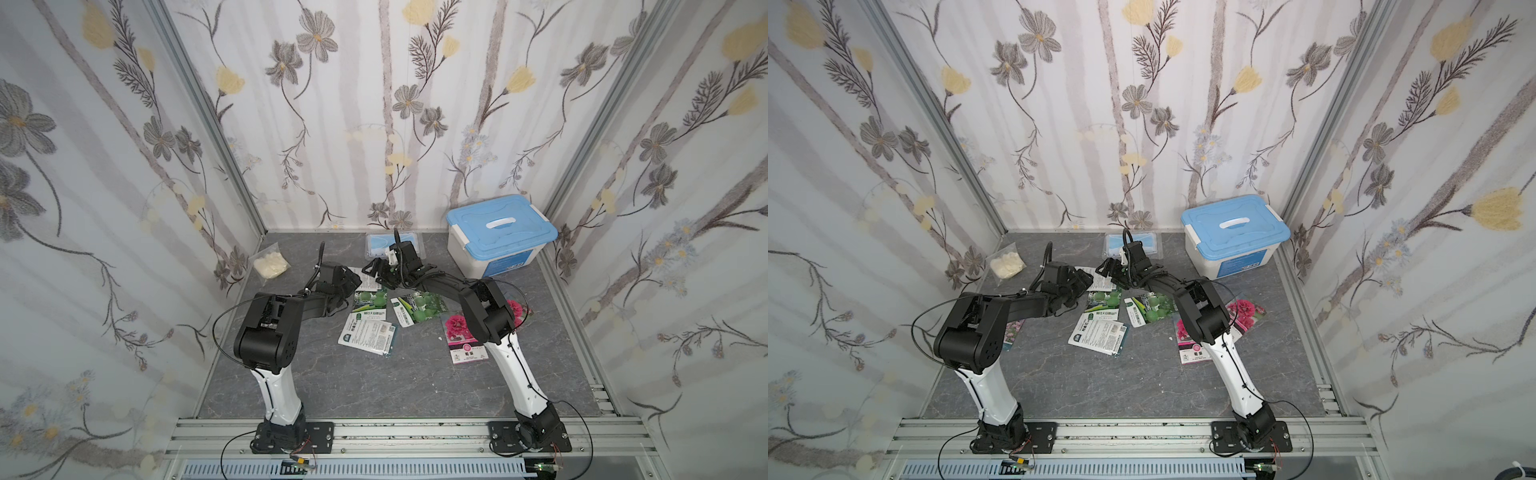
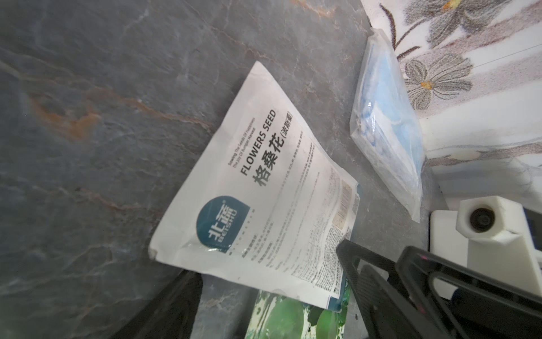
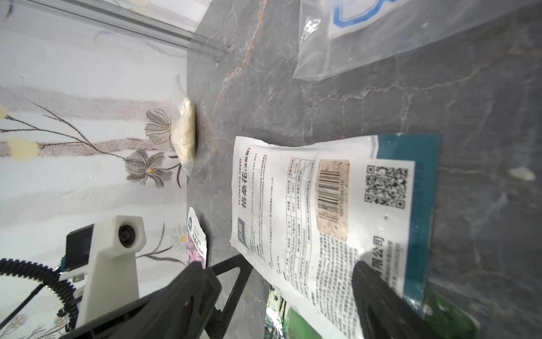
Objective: Arrange the seed packets in a row
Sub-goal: Pick up the seed packet from the center of the board.
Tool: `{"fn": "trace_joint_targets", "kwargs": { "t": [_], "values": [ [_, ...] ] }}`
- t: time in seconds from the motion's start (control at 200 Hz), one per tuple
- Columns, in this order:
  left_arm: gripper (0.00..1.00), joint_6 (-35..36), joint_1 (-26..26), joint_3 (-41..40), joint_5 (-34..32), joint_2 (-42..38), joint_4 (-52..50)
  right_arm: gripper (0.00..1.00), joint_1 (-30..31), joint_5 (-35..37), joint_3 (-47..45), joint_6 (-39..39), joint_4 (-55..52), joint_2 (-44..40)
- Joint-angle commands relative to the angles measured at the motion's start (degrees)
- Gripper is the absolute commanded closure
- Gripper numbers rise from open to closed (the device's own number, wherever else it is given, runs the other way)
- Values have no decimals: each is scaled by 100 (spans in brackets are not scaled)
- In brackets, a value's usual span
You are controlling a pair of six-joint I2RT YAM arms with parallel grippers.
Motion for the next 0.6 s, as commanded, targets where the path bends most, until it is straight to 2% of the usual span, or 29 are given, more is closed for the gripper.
{"fn": "trace_joint_targets", "kwargs": {
  "t": [0.0, 0.26, 0.485, 0.594],
  "values": [
    [16, -61, -36, -61, -98, 115, 71, 19, 16, 70, -16, 458, -459, -16],
    [32, -82, -94, -40, -82, 345, 486, 20, 25, 7, -328, 940, -309, -171],
    [48, -35, -94, 122, -68, 563, 725, 21, 25, -105, -575, 1039, -200, -269],
    [52, -33, -103, 209, -8, 692, 892, 21, 26, -146, -732, 1065, -113, -329]
  ]
}}
